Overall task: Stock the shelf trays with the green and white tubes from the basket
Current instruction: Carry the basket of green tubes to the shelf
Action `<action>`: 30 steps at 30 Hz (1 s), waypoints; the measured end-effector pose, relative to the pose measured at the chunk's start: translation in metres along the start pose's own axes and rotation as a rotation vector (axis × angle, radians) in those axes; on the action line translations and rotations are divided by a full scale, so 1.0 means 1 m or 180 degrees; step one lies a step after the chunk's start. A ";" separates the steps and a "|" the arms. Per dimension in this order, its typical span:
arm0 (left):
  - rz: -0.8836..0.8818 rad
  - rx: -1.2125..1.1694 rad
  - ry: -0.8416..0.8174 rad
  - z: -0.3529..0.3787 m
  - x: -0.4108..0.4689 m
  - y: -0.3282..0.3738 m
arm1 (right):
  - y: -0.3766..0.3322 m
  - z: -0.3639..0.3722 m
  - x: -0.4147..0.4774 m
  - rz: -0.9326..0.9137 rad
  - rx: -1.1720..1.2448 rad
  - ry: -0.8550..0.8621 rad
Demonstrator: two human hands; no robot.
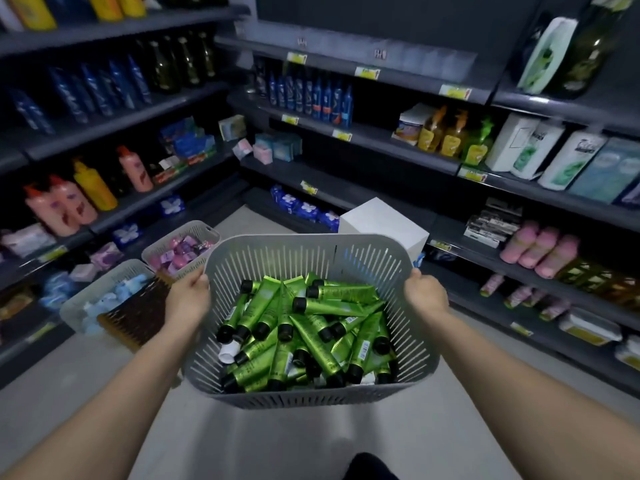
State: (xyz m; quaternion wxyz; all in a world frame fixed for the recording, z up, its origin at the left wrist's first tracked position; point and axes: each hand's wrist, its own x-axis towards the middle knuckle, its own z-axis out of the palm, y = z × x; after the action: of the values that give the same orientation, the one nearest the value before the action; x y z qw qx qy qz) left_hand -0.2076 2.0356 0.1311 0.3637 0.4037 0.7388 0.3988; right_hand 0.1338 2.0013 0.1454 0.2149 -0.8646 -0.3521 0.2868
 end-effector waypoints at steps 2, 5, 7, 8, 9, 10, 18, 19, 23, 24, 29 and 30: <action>0.0022 -0.0134 -0.0074 0.024 0.032 0.019 | -0.016 -0.001 0.032 0.0082 0.0023 0.0084; 0.0027 -0.0129 -0.0181 0.062 0.079 0.048 | -0.037 -0.004 0.083 0.0173 -0.0004 0.0139; 0.0015 -0.0045 -0.0228 0.091 0.108 0.063 | -0.050 -0.005 0.120 0.0124 -0.0037 0.0113; 0.0018 -0.0045 -0.0242 0.107 0.123 0.070 | -0.056 -0.006 0.140 0.0110 -0.0048 0.0109; 0.0029 -0.0067 -0.0244 0.123 0.137 0.077 | -0.062 -0.006 0.160 0.0115 -0.0065 0.0115; 0.0042 -0.0090 -0.0256 0.138 0.149 0.084 | -0.068 -0.008 0.178 0.0144 -0.0058 0.0132; 0.0150 -0.0114 -0.0584 0.246 0.250 0.142 | -0.115 -0.028 0.299 0.0563 0.0150 0.0387; 0.0211 -0.0079 -0.0678 0.258 0.263 0.149 | -0.118 -0.029 0.314 0.0605 0.0156 0.0426; 0.0426 0.0152 -0.1030 0.313 0.320 0.179 | -0.126 -0.027 0.367 0.0858 0.0219 0.0600; 0.0447 0.0172 -0.1105 0.327 0.333 0.187 | -0.127 -0.025 0.378 0.0947 0.0263 0.0655; 0.0643 0.0360 -0.1399 0.397 0.389 0.219 | -0.134 -0.022 0.429 0.1256 0.0454 0.0827; 0.0686 0.0437 -0.1454 0.410 0.400 0.223 | -0.135 -0.022 0.437 0.1275 0.0480 0.0874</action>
State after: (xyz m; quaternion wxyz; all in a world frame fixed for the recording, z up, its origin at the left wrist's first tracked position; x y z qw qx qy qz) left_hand 0.0494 2.5911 0.0705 0.4482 0.5834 0.6155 0.2827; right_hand 0.3394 2.4065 0.0883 0.2635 -0.9295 -0.1189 0.2290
